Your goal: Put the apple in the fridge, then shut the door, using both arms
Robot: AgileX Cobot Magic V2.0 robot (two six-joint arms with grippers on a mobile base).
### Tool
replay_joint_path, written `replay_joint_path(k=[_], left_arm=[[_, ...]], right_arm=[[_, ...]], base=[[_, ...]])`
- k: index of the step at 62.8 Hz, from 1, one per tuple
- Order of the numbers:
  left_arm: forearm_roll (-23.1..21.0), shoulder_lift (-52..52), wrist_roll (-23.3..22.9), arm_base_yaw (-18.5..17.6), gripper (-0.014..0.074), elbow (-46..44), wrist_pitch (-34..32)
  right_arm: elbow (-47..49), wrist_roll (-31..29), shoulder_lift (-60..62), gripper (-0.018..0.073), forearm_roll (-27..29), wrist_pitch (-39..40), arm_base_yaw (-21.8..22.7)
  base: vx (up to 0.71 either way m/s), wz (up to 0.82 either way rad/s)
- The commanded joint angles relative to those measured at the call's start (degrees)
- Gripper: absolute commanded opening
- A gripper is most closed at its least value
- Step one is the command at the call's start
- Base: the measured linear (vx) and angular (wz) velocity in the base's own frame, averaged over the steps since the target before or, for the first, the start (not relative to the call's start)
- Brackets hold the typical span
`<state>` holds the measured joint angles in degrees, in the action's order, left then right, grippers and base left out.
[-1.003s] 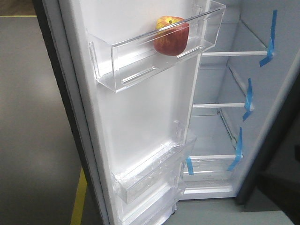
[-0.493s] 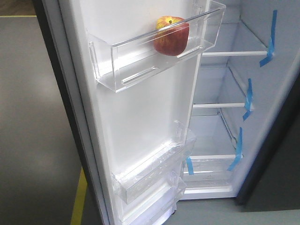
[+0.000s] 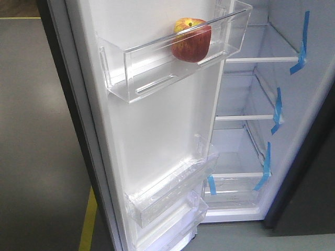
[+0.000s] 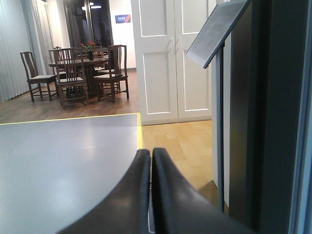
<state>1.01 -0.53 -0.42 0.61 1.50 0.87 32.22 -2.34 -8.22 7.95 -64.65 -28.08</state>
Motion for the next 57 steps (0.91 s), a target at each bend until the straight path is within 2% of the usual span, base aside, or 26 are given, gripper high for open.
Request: replay_joint_path(k=[1,7,14,18,32,43,57], left_arm=[[-0.4,1.2,-0.6,0.0,-0.0006,1.2,-4.2],[-3.5,1.3,-3.2,0.0,-0.0006,1.2,-7.3],[-4.2,2.5,-3.6,0.0,-0.0006,0.5,-16.4],[-4.2,3.5,-3.6,0.0,-0.0006,-2.1,-15.7],[-3.6,13.6,-2.5,0.0,-0.0006,-19.3,-2.4],[-3.7,24.6,-2.5,0.0,-0.0006,-33.2,12.1],[-3.7,40.4,0.1,0.0,-0.0006,-46.0,27.1]], right_arm=[[1.3,-0.1,-0.8,0.0594,0.3,3.4,0.0],[1.3,-0.1,-0.8,0.0594,0.3,3.4,0.0],[1.3,-0.1,-0.8,0.0594,0.3,3.4,0.0],[1.3,-0.1,-0.8,0.0594,0.3,3.3,0.0],[1.3,-0.1,-0.8,0.0594,0.3,3.3,0.0],[1.3,-0.1,-0.8,0.0594,0.3,3.3,0.0],[1.3,-0.1,-0.8,0.0594,0.3,3.3,0.0]], base=[[0.00,0.00],[0.00,0.00],[0.00,0.00],[0.00,0.00],[0.00,0.00],[0.00,0.00],[0.00,0.00]])
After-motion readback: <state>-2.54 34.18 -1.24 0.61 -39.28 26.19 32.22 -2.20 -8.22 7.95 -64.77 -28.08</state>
